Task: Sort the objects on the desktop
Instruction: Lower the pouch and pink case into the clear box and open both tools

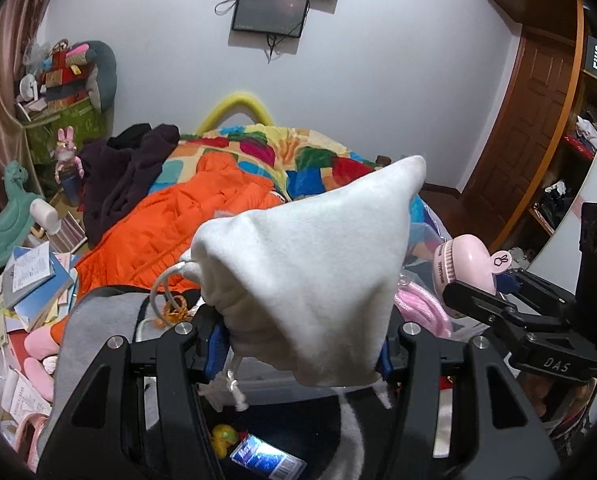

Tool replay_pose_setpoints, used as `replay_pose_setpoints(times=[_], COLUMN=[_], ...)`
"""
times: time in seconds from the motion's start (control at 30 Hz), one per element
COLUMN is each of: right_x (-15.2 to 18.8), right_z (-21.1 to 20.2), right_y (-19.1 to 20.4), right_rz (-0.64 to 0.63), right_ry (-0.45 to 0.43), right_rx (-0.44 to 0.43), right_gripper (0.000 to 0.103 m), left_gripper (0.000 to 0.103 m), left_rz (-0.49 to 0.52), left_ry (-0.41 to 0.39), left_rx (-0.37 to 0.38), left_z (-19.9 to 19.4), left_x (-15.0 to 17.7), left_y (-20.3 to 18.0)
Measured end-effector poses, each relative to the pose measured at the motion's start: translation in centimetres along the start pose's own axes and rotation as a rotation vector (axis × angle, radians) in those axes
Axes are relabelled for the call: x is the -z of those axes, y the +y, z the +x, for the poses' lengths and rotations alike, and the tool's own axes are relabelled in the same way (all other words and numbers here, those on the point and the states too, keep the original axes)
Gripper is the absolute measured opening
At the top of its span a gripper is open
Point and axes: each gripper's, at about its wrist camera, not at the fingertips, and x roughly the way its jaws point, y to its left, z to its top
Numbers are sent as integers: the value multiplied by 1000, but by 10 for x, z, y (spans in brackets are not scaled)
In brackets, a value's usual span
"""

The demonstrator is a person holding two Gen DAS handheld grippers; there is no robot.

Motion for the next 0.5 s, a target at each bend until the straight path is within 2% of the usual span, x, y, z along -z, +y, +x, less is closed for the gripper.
replay_pose_setpoints(times=[0.27,0.5], right_x=[4,7], right_z=[24,33], right_y=[-2,3], right_rz=[15,-34], right_ry=[52,70], right_rx=[-15,24], right_gripper=[60,61], left_gripper=[56,57], left_rz=[-29,10], left_ry=[63,62], left_rx=[27,27], left_z=[30,36], left_x=[12,16], left_y=[7,-2])
